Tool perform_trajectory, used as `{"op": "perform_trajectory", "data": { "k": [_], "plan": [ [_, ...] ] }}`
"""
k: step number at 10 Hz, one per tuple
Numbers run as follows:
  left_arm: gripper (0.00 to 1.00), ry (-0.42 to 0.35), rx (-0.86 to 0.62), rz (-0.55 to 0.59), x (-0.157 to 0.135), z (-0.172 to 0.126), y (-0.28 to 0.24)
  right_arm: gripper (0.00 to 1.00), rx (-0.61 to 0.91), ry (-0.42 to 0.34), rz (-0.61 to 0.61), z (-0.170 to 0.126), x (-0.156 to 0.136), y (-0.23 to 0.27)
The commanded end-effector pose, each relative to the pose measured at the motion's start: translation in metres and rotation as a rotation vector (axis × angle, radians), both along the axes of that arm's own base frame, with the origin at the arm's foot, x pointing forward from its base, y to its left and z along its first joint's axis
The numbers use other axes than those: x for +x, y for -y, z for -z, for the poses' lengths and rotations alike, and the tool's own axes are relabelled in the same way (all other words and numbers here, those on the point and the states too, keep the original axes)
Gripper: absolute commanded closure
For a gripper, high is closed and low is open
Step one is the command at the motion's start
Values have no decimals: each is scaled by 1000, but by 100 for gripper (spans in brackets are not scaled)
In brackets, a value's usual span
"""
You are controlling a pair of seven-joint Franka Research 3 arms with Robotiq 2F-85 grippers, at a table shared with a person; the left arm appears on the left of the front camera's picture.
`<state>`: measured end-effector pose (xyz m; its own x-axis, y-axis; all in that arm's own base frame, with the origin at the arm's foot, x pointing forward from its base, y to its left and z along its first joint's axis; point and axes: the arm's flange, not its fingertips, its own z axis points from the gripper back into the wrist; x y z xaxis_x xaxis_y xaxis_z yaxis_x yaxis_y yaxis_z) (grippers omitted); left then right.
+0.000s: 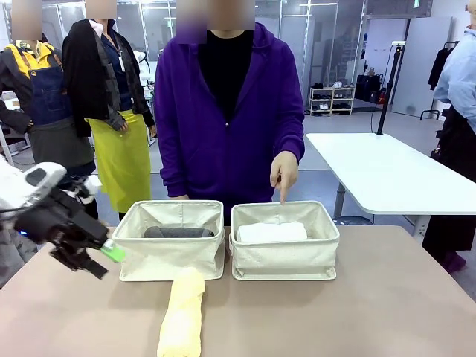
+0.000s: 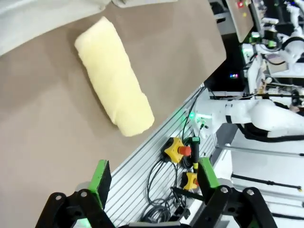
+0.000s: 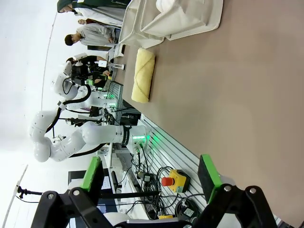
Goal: Divide the towels into two baskets.
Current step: Pick up one hotel-folded towel from the bottom of the table and place it in the Fabric basket indicated by the person.
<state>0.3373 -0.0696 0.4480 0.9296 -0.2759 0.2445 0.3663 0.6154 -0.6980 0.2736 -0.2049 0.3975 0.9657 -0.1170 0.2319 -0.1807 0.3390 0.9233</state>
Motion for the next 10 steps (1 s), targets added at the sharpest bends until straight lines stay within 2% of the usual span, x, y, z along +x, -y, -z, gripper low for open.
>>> {"op": "perform_trajectory", "data": {
  "k": [1,2,3,8,10],
  "plan": [
    [8,35,22,-49,-43,46,27,0,7,25,-4,-2,-1,0],
    [8,10,14,-37,-46,50,31,0,7,25,-4,-2,-1,0],
    [8,4,14,0,5,8,18,0,7,25,-4,-2,-1,0],
    [8,7,-3,13,7,9,16,0,7,25,-4,-2,-1,0],
    [8,11,114,-46,14,14,49,0,7,25,-4,-2,-1,0]
  ]
}}
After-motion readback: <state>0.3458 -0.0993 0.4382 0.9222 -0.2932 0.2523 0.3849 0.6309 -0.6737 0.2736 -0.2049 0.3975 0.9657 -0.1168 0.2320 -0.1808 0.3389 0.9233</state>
